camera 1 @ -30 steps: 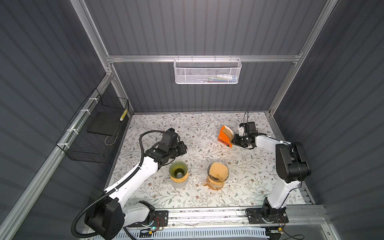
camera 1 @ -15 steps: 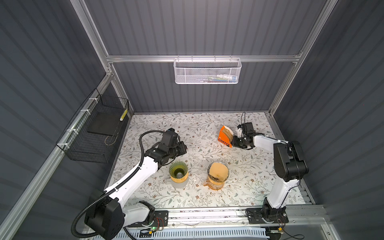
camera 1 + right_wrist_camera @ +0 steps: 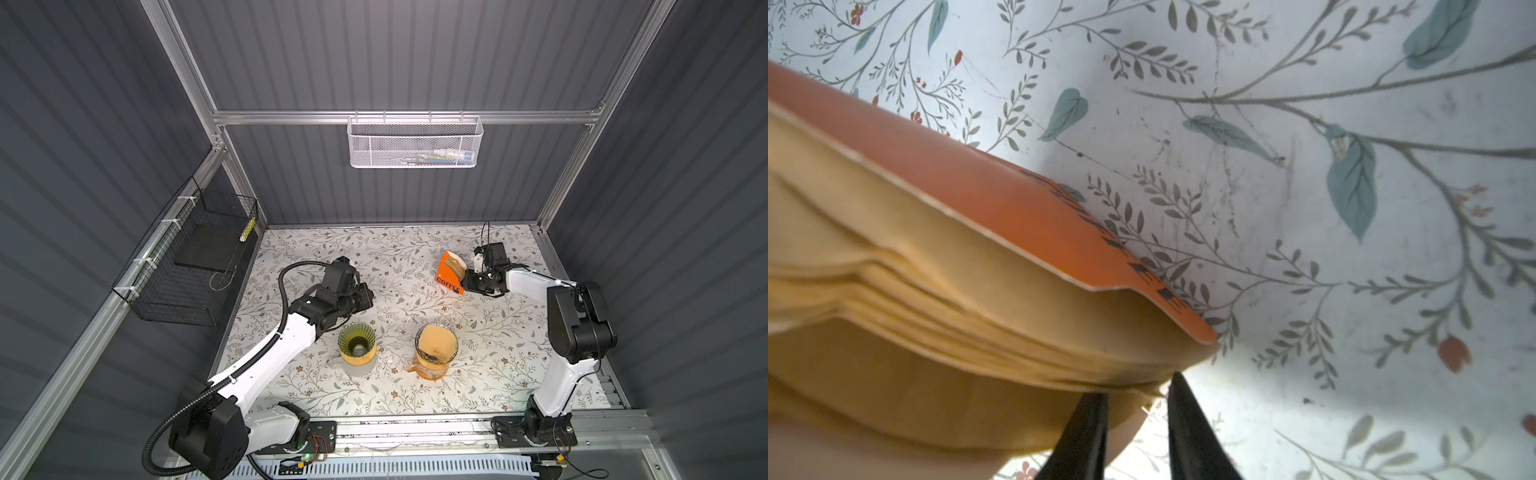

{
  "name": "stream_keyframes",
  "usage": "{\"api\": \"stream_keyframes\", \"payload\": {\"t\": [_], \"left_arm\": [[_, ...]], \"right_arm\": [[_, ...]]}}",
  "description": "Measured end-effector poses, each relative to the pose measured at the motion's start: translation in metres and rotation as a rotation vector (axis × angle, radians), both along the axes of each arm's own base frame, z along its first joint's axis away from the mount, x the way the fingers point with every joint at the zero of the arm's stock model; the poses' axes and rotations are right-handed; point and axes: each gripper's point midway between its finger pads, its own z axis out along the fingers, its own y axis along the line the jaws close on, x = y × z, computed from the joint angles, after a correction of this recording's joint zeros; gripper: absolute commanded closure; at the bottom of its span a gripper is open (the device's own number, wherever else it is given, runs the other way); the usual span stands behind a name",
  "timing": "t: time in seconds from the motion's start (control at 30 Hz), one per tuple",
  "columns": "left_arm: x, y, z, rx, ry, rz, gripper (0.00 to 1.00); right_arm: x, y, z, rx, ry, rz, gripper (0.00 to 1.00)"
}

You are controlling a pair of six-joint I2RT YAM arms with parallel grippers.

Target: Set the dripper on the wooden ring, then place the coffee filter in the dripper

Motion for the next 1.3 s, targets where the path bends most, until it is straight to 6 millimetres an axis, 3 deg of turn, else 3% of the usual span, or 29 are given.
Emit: {"api": "stream_keyframes", "payload": {"t": [0.4, 1.0, 1.3], "left_arm": [[0.0000, -0.0001, 0.0001, 0.000, 0.000, 0.000, 0.77], [-0.0001, -0.0001, -0.0001, 0.000, 0.000, -0.001, 0.77], [-0.0001, -0.0001, -0.0001, 0.000, 0.000, -0.001, 0.77]], "right_arm": [[0.0024, 0.0053, 0.0044, 0.000, -0.012, 0.014, 0.87], [0.0010, 0.0061, 0.0013, -0.007, -0.004, 0.019, 0.82], [-0.0012, 0.0057, -0.0005, -0.016, 0.007, 0.023, 0.95]]}}
